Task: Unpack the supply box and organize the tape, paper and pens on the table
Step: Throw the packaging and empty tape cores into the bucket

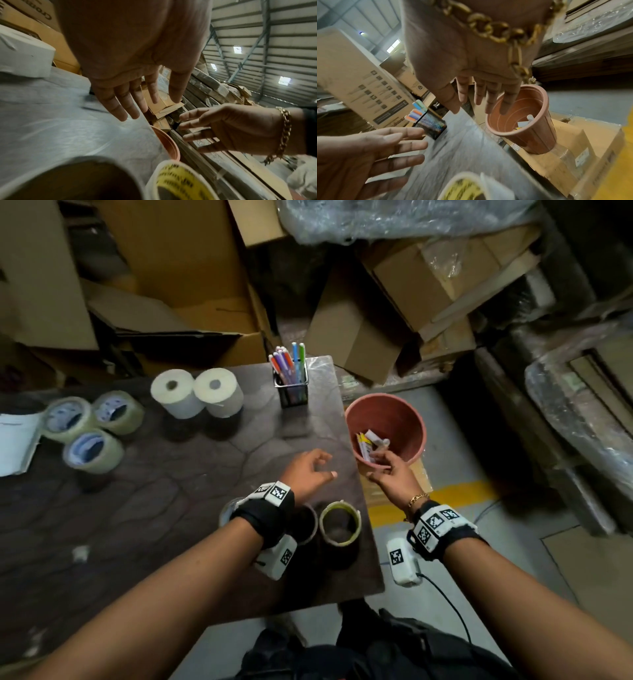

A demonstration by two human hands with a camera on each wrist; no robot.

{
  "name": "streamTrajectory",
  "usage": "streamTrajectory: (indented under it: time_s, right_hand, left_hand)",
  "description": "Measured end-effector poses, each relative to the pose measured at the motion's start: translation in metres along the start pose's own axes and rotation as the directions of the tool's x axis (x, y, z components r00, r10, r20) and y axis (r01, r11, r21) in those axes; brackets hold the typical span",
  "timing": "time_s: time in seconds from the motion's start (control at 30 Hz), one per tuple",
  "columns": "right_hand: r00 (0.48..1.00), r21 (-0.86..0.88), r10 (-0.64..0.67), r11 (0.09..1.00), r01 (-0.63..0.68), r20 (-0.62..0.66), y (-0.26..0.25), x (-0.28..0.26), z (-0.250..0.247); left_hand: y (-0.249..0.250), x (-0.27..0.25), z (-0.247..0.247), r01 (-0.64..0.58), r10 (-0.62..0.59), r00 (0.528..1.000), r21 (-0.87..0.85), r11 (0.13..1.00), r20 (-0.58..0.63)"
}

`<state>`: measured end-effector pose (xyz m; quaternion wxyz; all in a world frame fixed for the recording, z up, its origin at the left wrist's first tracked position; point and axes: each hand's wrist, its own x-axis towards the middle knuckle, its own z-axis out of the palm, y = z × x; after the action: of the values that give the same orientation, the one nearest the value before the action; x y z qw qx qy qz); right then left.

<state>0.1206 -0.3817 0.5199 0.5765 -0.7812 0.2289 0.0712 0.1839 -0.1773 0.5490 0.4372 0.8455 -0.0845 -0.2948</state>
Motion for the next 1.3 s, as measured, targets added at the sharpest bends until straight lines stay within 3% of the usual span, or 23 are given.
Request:
streamTrajectory:
  time_s: [0.1,0.2,0.37,0.47,0.57,0.7,0.87,1.0,1.17,1.3]
  right_hand:
    - [0.998,-0.198,-0.052,0.978,0.059,0.04,-0.001,-0.034,0.023]
    - [0.993,-0.387,-0.062,0.917,0.097,0.102,-0.002,-0.062,0.042]
    - [0.984,-0.653,-0.003,0.748,0.12,0.177,0.017,-0.085,0.067]
    - [0.984,-0.718,0.035,0.688,0.103,0.175,0.026,-0.091,0.075]
    - [0.988,-0.739,0.027,0.667,0.096,0.153,0.027,-0.094,0.076]
    - [0.989,-0.723,-0.008,0.681,0.115,0.149,0.027,-0.089,0.071]
    - [0.993,-0.579,-0.034,0.81,0.093,0.112,0.016,-0.063,0.036]
    - [0.997,-0.518,-0.075,0.852,0.077,0.025,0.004,-0.017,-0.018]
    - [0.994,-0.49,-0.002,0.87,-0.052,-0.108,0.008,0.057,-0.094]
    - [0.994,-0.512,0.048,0.855,-0.089,-0.094,0.022,0.117,-0.135]
  left_hand:
    - [-0.019,-0.03,-0.01,-0.04,0.023,0.998,0.302,0.952,0.06]
    - [-0.034,-0.054,-0.011,-0.106,0.047,0.992,0.593,0.798,0.113]
    - [-0.06,-0.075,0.001,-0.167,0.055,0.984,0.757,0.631,0.171]
    - [-0.069,-0.085,0.007,-0.16,0.055,0.986,0.808,0.567,0.157]
    - [-0.072,-0.086,0.009,-0.166,0.072,0.986,0.8,0.577,0.153]
    - [-0.068,-0.079,0.008,-0.146,0.07,0.989,0.739,0.658,0.133]
    - [-0.041,-0.051,-0.004,-0.056,0.068,0.998,0.571,0.819,-0.001]
    - [-0.002,-0.003,-0.003,-0.031,0.075,0.992,0.385,0.922,-0.099]
    - [0.048,0.067,0.024,-0.047,0.095,0.987,0.327,0.944,-0.133]
    - [0.08,0.122,0.055,-0.022,0.063,0.992,0.358,0.934,-0.105]
